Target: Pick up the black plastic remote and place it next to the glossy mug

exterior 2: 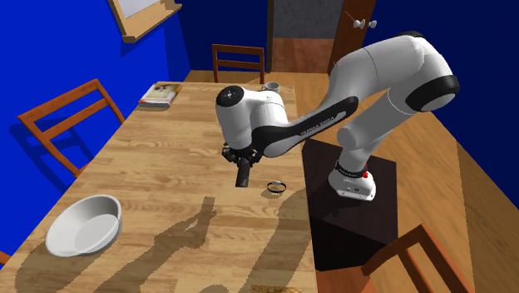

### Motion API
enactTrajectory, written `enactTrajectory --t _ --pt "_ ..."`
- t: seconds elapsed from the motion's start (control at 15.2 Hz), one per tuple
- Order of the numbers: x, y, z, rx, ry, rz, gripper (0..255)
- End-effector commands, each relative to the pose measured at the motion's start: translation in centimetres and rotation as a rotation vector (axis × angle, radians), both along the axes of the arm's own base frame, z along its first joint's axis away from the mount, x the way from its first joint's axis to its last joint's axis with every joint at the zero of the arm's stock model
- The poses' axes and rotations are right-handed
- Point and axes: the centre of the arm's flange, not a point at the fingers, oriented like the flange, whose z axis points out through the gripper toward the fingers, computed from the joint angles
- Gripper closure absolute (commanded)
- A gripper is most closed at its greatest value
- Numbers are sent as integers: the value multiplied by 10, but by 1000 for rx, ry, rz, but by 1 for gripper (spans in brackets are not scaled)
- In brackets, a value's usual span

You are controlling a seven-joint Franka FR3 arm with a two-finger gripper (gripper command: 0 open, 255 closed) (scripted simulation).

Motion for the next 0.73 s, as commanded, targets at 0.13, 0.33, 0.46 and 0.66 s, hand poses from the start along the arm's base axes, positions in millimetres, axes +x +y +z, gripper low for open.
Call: enactTrajectory --t 0.13,0.33,0.46,0.66 --pt "0 -1 22 0 0 0 255" --pt "0 -1 37 0 0 0 255" --pt "0 -1 48 0 0 0 255" --pt "13 -24 49 0 0 0 255"
